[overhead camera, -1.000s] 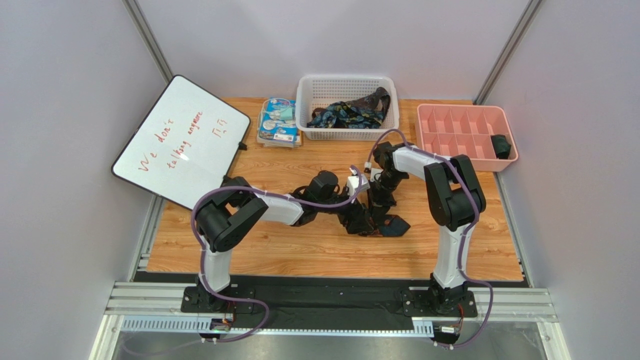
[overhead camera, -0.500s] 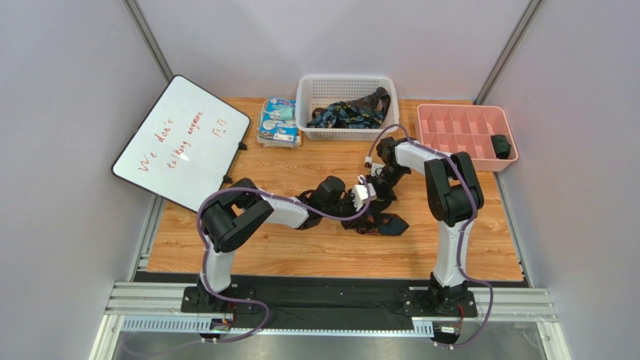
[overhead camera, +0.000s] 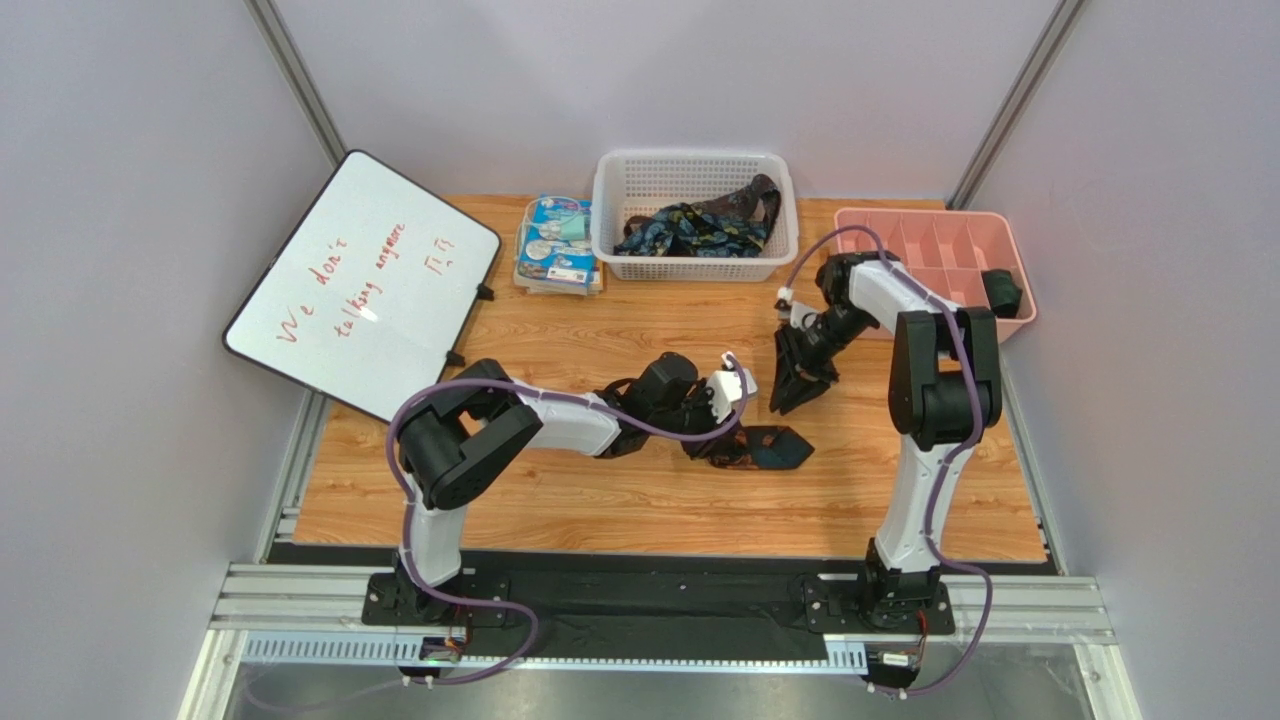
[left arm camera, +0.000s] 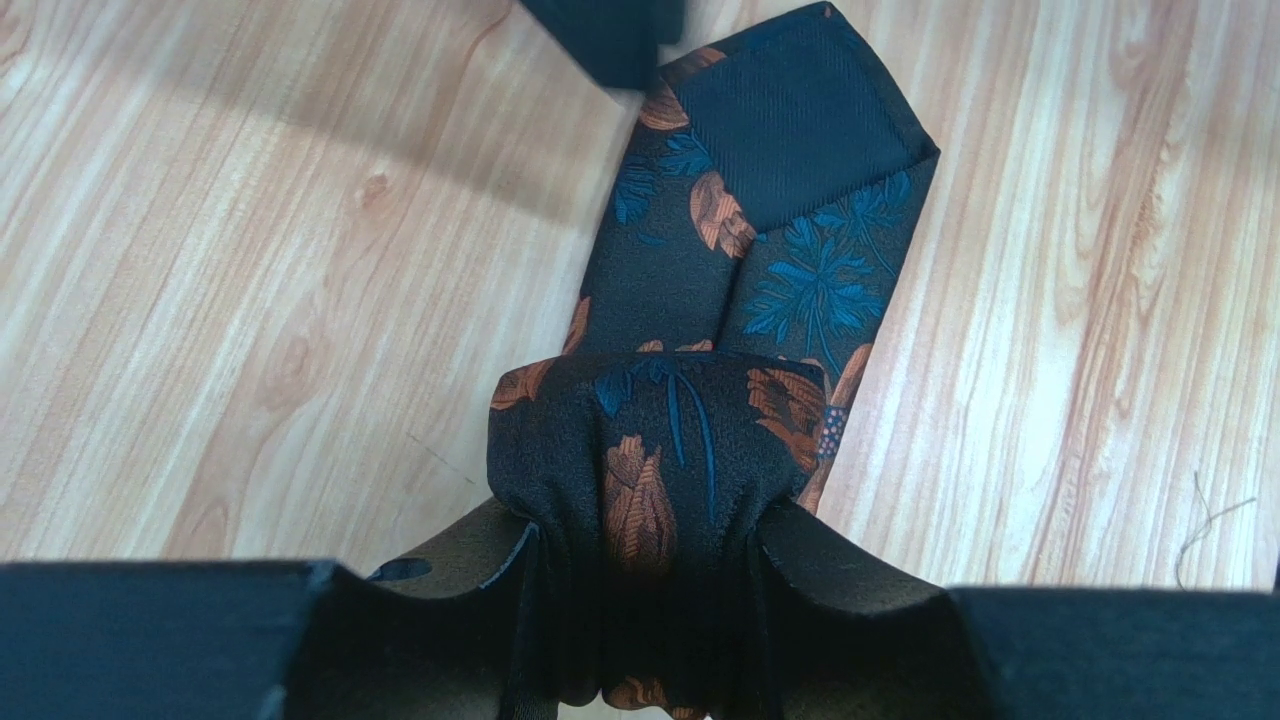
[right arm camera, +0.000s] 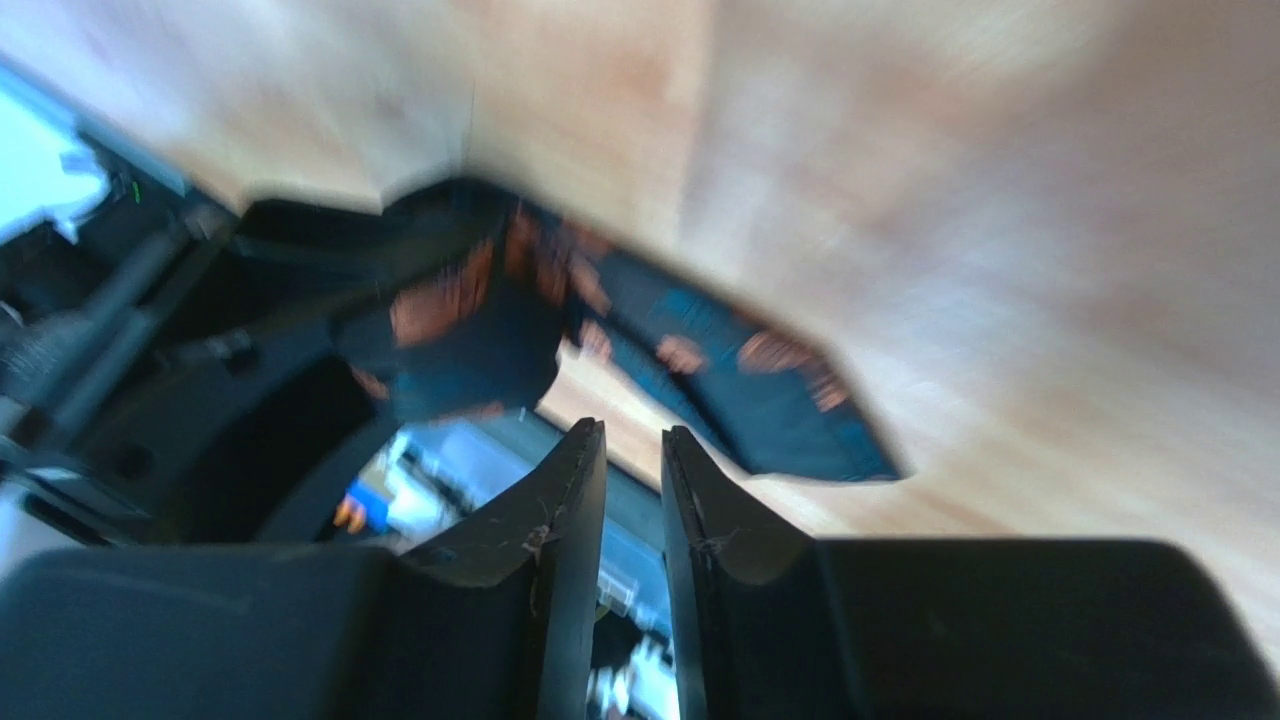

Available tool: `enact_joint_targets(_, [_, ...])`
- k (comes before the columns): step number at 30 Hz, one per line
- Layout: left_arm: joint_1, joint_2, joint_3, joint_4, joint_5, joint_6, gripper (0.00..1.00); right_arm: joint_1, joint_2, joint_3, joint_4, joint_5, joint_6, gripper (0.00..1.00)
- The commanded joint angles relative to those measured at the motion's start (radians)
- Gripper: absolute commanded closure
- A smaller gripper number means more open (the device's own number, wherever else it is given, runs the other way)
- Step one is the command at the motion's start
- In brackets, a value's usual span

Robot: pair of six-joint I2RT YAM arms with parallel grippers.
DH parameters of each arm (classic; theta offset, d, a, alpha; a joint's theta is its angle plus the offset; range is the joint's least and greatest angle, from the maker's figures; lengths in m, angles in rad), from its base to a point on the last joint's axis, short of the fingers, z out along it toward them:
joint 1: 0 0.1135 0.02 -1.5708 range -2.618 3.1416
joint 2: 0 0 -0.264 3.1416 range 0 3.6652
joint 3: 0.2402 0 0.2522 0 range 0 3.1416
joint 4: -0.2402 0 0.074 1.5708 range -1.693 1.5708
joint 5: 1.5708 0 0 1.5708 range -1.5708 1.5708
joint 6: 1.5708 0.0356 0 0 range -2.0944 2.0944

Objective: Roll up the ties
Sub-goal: Roll the tie at the center of the board.

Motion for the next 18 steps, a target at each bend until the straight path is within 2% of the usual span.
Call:
enact_joint_targets(1, [0.015, 0.048, 0.004, -0.184, -0.082, -0.02, 0.97, 0.069, -0.046, -0.098, -0.04, -0.057, -0.051, 0.77])
enact_joint_targets(5, [0.035, 0.042, 0.022, -0.199, -0.061, -0.045, 0.97, 0.097, -0.001, -0.136, 0.046, 0.03, -0.024, 0.79])
enact_joint_targets(9, [0.047, -0.01, -0.004, -0.162, -0.01, -0.016, 0.97, 0.095, 0.083, -0.096, 0.12, 0.136, 0.011, 0.81])
enact_joint_targets(13, [0.07, -0.06, -0.044, -0.095, 0.073, 0.094, 0.96, 0.098, 0.157, -0.05, 0.103, 0.163, 0.024, 0.83])
enact_joint_targets(18, [0.069, -0.07, -0.013, -0.174, 0.111, 0.269, 0.96, 0.105, 0.178, -0.029, 0.115, 0.168, 0.039, 0.85])
